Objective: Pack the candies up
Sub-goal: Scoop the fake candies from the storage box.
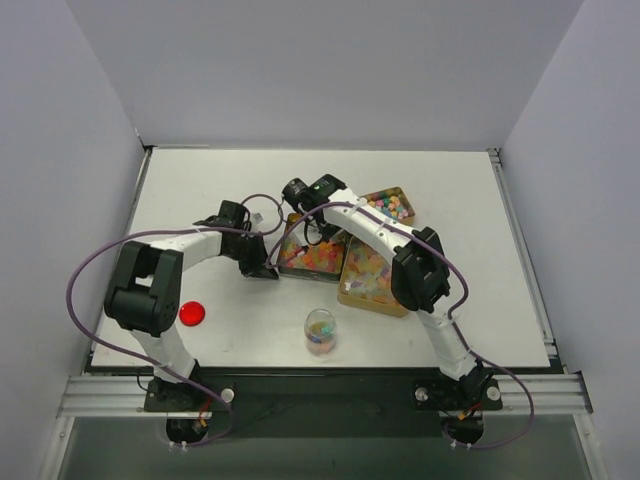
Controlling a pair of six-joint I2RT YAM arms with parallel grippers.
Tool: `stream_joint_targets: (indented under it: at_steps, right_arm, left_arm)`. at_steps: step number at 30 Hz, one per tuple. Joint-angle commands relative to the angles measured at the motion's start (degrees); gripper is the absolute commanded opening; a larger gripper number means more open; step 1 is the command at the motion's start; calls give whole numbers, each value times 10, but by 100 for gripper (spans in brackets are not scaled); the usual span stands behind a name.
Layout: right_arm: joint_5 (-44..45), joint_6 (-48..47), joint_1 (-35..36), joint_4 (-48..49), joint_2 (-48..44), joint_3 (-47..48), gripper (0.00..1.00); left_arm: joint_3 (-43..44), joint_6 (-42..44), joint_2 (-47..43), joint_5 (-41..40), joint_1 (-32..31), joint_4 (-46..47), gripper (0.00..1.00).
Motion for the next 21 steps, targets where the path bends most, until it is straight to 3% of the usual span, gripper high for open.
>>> stream_joint_targets:
  at_steps: [1,13,21]
  right_arm:
    - [-51,52,-3,-65,5,-5,0]
    - [-125,57,5,-58,-9,-18,0]
    - [-123,-10,-15,1,-54,-99,0]
  left_arm:
    - [17,-11,19,29,0,44,0]
    - [25,-12,37,34,-4,56,0]
    - [29,-13,47,37,-4,55,0]
